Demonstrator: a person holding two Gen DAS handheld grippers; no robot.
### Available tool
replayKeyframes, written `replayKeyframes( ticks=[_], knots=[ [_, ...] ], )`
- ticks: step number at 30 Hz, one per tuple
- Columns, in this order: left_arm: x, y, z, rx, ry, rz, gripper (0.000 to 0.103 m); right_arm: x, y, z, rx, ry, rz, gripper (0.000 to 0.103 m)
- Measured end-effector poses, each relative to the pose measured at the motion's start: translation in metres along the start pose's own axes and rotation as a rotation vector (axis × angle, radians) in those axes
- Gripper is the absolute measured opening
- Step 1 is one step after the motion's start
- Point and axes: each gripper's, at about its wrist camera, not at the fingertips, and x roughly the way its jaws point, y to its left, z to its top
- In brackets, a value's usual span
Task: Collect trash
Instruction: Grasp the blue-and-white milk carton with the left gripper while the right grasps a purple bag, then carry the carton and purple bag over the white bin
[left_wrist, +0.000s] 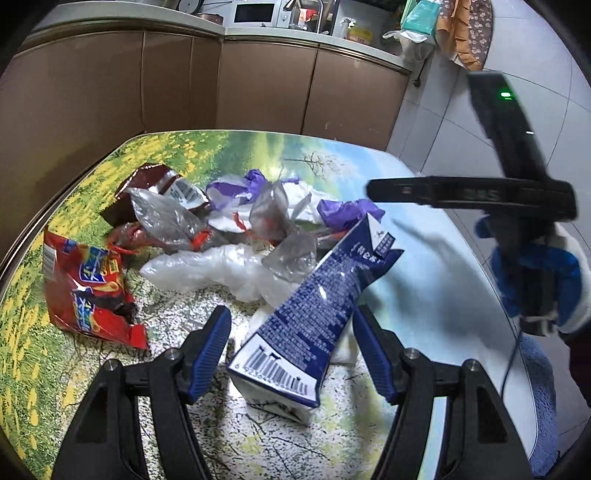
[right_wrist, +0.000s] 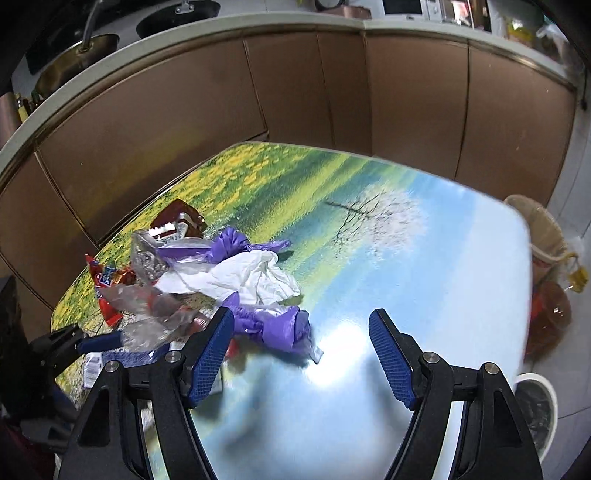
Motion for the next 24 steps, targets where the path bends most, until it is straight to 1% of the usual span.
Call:
replayKeyframes(
  ticks=[3,5,6,7,8,10,11,12,13,15,19,24],
  knots=[
    [0.001,0.000,-0.001,0.003,0.002,-0.005,0.066,0.012,-0.002,-0.001,0.013,0.019,0.026,0.074],
    [0.002,-0.001,-0.001,0.001,0.006,-0.007,0.065,0.022,-0.003,-0.001,0.021,0.034,0.044,0.071],
    [0.002,-0.001,-0.002,-0.001,0.007,-0.008,0.061,0.025,-0.003,-0.001,0.025,0.040,0.058,0.069],
    [0.003,0.000,-0.002,-0.002,0.013,-0.013,0.055,0.027,-0.003,-0.001,0.028,0.045,0.069,0.066],
    [0.003,-0.001,-0.004,-0.004,0.020,-0.020,0.053,0.029,-0.002,-0.002,0.032,0.049,0.082,0.064],
    [0.002,-0.003,-0.006,-0.006,0.030,-0.032,0.044,0.033,-0.002,-0.003,0.041,0.056,0.097,0.059],
    [0.001,-0.004,-0.006,-0.005,0.028,-0.033,0.042,0.034,-0.003,-0.003,0.047,0.059,0.105,0.058],
    [0.001,-0.005,-0.007,-0.005,0.029,-0.035,0.038,0.035,-0.003,-0.004,0.052,0.063,0.115,0.053],
    [0.001,-0.005,-0.009,-0.008,0.035,-0.041,0.034,0.036,-0.003,-0.004,0.053,0.066,0.127,0.045],
    [-0.001,-0.008,-0.011,-0.005,0.030,-0.035,0.035,0.036,0.001,-0.005,0.037,0.071,0.128,0.038],
    [-0.008,-0.011,-0.017,-0.018,0.015,-0.018,0.034,0.029,0.009,-0.011,-0.003,0.069,0.117,0.034],
    [-0.025,-0.011,-0.022,-0.051,-0.017,-0.011,0.034,0.013,0.009,-0.021,-0.006,0.057,0.105,0.032]
  ],
)
